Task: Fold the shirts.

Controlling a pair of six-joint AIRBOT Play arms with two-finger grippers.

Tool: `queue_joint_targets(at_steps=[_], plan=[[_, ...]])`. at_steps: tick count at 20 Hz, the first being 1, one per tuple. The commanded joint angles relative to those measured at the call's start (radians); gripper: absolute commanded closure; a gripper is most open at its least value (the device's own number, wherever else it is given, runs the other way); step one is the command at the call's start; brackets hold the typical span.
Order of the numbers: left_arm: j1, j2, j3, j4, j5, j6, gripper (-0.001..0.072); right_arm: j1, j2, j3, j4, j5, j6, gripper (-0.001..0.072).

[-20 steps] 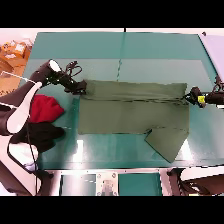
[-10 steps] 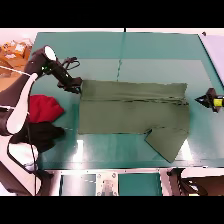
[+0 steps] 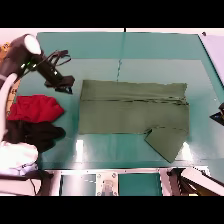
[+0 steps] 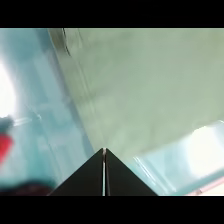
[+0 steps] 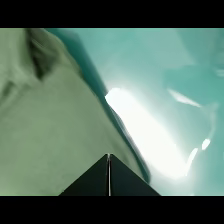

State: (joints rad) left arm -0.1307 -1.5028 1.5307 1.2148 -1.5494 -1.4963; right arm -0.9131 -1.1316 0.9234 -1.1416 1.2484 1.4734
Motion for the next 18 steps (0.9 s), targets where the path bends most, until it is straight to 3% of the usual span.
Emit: queue_joint_targets(at_steps=[1,3,4,5,6,11,16,18], plan=[[0.0,0.311,-0.402,-0.025,0.2,-0.059,0.0689,0.039,0.168,-0.172,-0.064,-0.052,0.068,0.0695],[0.0,0.507,-0.686,-0.082,0.35,-0.106,0.0687,0.068,0.183,-0.232,-0.058,-0.053,0.068,0.0694],[0.0,0.575,-0.793,-0.135,0.393,-0.109,0.062,0.072,0.181,-0.249,-0.047,-0.051,0.068,0.0694],[0.0,0.628,-0.898,-0.217,0.438,-0.108,0.026,0.072,0.18,-0.26,-0.036,-0.051,0.068,0.0694],[0.0,0.66,-0.983,-0.291,0.473,-0.092,0.0167,0.072,0.18,-0.261,-0.027,-0.05,0.068,0.0695],[0.0,0.672,-1.26,-0.55,0.694,0.01,0.0166,0.072,0.18,-0.261,0.008,-0.066,0.067,0.0694],[0.0,0.662,-1.313,-0.65,0.835,0.04,0.0166,0.072,0.171,-0.261,0.03,-0.139,0.068,0.0694],[-0.002,0.622,-1.313,-0.76,0.866,0.122,0.0167,0.072,0.154,-0.261,0.077,-0.156,0.067,0.0694]])
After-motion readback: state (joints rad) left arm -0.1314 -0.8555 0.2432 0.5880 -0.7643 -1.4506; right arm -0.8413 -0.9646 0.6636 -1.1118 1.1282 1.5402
